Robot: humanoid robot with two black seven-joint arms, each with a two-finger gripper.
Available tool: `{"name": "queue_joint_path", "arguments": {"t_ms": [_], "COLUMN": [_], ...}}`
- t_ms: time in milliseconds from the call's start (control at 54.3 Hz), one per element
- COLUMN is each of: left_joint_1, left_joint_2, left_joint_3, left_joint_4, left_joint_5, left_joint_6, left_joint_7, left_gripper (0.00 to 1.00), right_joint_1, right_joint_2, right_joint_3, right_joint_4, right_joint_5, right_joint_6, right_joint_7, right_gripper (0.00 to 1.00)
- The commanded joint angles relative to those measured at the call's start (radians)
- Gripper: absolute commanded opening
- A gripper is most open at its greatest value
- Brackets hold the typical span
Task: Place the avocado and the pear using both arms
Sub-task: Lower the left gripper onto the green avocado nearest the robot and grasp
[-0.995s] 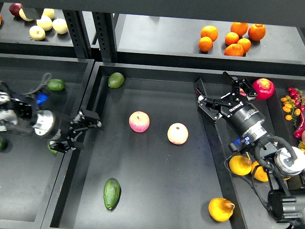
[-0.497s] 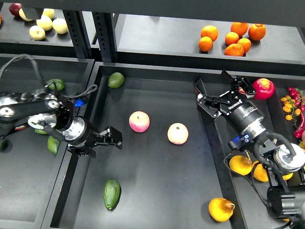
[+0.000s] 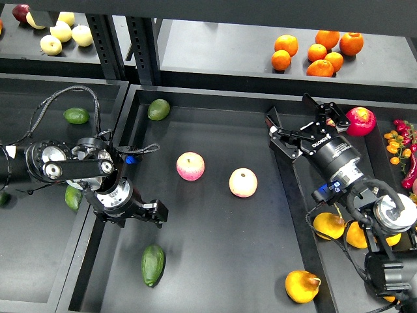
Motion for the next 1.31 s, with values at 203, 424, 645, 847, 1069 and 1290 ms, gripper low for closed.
{"name": "queue_joint_path", "arguments": {"t_ms": [203, 424, 645, 847, 1069, 1290], "left_joint_1": [0.013, 0.034, 0.079, 0.093, 0.116, 0.134], "left_joint_2": [-0.071, -0.122, -0.148, -0.157, -0.177, -0.205], "left_joint_3": [0.051, 0.054, 0.060, 0.060, 0.060, 0.060], "left_joint_4": [0.047, 0.070, 0.096, 0.110, 0.122, 0.144], "left_joint_5": [0.000, -0.006, -0.005, -0.002, 0.001, 0.001], "left_joint_6": [0.000, 0.000, 0.000, 0.000, 0.000, 0.000], "left_joint_7": [0.000, 0.000, 0.000, 0.000, 0.000, 0.000], "left_gripper": [0.99, 0.99, 0.99, 0.99, 0.99, 0.99], "right_joint_1": [0.012, 0.014, 0.014, 0.015, 0.020, 0.020], "right_joint_2": [0.000, 0.000, 0.000, 0.000, 0.000, 0.000], "right_joint_3": [0.000, 0.002, 0.002, 0.002, 0.002, 0.002], "right_joint_4": [-0.007, -0.007, -0.007, -0.009, -0.015, -0.015], "right_joint_5": [0.000, 0.000, 0.000, 0.000, 0.000, 0.000], "right_joint_6": [0.001, 0.001, 0.001, 0.001, 0.001, 0.001], "right_joint_7": [0.000, 0.000, 0.000, 0.000, 0.000, 0.000], "right_gripper": [1.00, 1.00, 1.00, 1.00, 1.00, 1.00]}}
